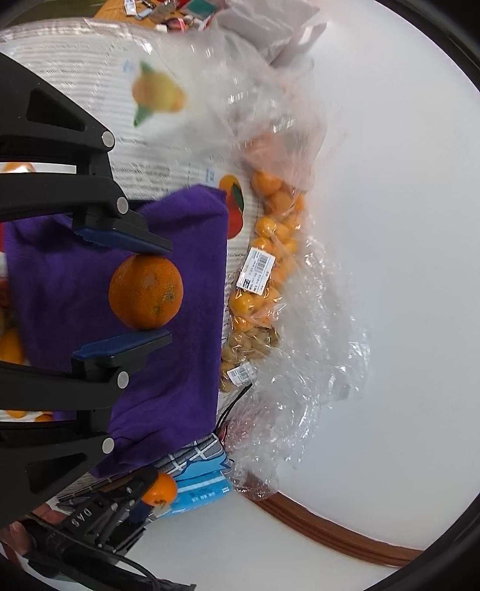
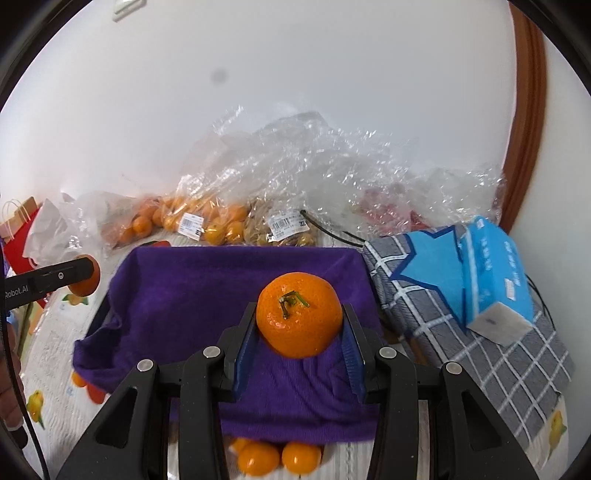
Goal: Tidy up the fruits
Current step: 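Lift the held orange with the right gripper while the left gripper carries its orange over the towel, then open the right gripper onto the purple towel while the left gripper releases its orange there, then grasp another orange with the right gripper while the left gripper grasps a large orange, then carry the orange over the towel with the right gripper while the left gripper carries its orange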
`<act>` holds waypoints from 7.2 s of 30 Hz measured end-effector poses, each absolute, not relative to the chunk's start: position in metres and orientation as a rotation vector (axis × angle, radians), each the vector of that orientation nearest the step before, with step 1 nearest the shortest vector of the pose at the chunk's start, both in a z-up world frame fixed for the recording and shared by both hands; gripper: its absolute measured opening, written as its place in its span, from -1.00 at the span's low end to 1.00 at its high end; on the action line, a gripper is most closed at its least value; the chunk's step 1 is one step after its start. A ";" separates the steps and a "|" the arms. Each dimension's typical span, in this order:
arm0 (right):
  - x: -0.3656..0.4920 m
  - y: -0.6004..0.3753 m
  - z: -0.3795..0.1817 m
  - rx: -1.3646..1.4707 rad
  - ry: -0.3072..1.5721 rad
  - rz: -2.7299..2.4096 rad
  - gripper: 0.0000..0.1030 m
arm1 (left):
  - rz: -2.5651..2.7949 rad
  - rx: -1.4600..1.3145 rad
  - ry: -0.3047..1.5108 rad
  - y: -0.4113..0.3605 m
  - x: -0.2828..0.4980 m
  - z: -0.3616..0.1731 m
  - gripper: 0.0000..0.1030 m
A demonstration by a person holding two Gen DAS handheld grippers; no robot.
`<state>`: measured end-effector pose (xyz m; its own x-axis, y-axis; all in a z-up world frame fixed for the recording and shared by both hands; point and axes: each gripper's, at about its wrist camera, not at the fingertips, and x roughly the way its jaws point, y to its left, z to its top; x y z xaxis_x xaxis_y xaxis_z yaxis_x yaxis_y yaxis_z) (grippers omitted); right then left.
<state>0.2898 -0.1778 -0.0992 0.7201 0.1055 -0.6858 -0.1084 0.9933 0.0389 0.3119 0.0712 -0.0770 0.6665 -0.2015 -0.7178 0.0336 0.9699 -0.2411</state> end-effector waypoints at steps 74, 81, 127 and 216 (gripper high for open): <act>0.174 -0.199 -0.096 0.051 0.813 0.048 0.37 | -0.139 -0.169 0.886 0.067 0.187 -0.085 0.10; 0.146 -0.198 -0.100 0.038 0.824 0.080 0.37 | -0.075 -0.195 0.897 0.077 0.156 -0.101 0.10; 0.201 -0.198 -0.178 0.047 0.799 0.162 -0.42 | -0.198 -0.199 0.790 0.062 0.141 -0.164 -0.27; 0.161 -0.217 -0.146 0.114 0.659 0.188 -0.40 | -0.204 -0.201 0.749 0.043 0.129 -0.126 -0.26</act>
<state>0.1606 -0.2171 -0.1464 0.7742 0.2097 -0.5972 -0.1374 0.9767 0.1648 0.1290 0.0427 -0.1260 0.7146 -0.2545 -0.6515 0.1118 0.9610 -0.2528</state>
